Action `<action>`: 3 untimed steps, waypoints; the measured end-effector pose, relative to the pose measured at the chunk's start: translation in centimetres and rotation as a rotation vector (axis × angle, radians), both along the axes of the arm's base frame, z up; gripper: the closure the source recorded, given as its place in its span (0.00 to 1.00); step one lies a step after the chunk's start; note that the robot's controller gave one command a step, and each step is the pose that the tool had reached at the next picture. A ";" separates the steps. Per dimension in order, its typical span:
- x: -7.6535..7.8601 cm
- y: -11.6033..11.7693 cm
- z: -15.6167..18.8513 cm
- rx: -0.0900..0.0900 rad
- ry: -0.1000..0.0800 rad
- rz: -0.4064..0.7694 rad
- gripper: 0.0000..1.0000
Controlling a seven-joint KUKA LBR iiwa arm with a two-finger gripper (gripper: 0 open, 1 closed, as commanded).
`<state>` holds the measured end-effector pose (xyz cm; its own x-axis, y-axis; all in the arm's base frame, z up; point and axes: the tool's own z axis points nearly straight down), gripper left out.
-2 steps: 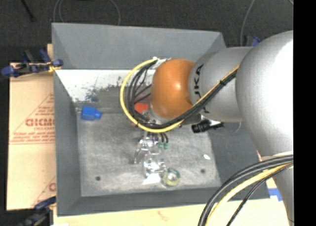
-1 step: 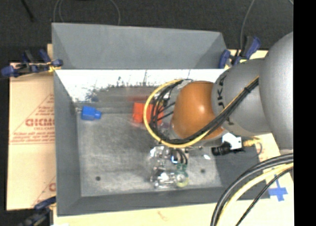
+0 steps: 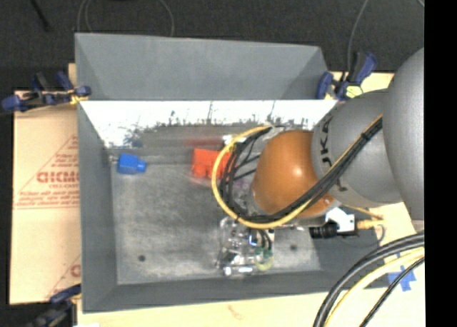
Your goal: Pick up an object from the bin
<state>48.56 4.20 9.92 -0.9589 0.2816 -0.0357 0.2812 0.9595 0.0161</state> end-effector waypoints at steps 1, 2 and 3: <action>2.4 -4.1 -2.3 0.011 0.034 -0.289 0.00; 2.2 -3.9 -2.2 0.000 0.018 -0.182 0.00; 0.8 -10.4 -1.8 0.001 0.001 -0.285 0.00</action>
Offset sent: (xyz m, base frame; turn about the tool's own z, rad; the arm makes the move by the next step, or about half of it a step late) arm 0.0202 -0.0459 -0.0292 0.2988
